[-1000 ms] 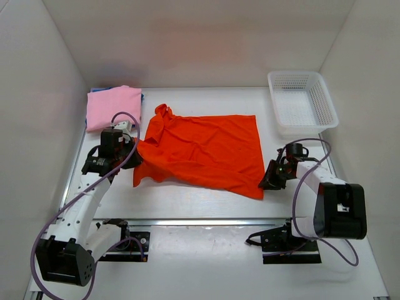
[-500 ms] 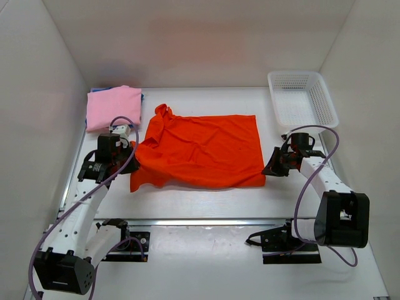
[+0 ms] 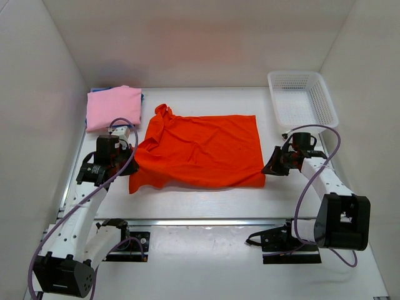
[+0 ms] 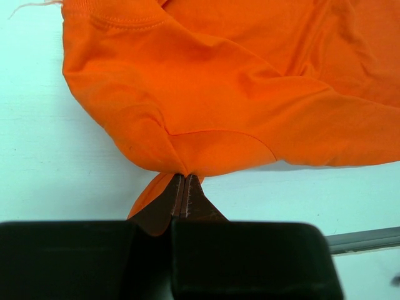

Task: Fold and stack the t-shirts
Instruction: Flatten out the tshirt

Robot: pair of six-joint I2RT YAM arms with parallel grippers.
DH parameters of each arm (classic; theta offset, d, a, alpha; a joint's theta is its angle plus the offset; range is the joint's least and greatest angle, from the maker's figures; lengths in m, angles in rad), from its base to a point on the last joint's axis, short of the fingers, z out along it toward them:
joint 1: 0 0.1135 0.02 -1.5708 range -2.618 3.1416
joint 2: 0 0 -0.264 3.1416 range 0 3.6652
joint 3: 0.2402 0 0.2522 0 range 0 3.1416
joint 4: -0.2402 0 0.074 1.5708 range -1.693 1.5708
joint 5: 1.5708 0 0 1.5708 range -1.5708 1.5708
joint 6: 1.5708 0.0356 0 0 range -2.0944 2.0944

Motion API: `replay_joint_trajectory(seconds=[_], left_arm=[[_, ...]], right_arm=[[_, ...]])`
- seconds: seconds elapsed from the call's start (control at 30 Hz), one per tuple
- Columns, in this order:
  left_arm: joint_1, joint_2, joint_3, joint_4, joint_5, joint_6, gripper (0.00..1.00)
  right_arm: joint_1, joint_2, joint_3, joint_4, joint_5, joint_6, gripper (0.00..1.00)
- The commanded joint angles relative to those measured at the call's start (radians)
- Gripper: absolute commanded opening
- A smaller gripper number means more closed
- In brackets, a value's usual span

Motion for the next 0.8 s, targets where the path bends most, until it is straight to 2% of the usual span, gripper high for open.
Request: replay_joint_trajectory(seconds=[0.0, 0.27, 0.7, 0.77], left_arm=[[0.005, -0.024, -0.004, 0.002, -0.012, 0.007, 0.0], [0.008, -0.025, -0.011, 0.009, -0.013, 0.01, 0.0], [0.015, -0.019, -0.045, 0.035, 0.002, 0.01, 0.0], [0.015, -0.019, -0.048, 0.037, 0.0, 0.01, 0.0]], right_arm=[[-0.013, 0.042, 0.05, 0.06, -0.002, -0.016, 0.0], [-0.016, 0.221, 0.084, 0.115, 0.015, -0.032, 0.0], [-0.004, 0.345, 0.176, 0.184, 0.058, 0.014, 0.0], [0.002, 0.348, 0.17, 0.201, 0.065, 0.033, 0.06]])
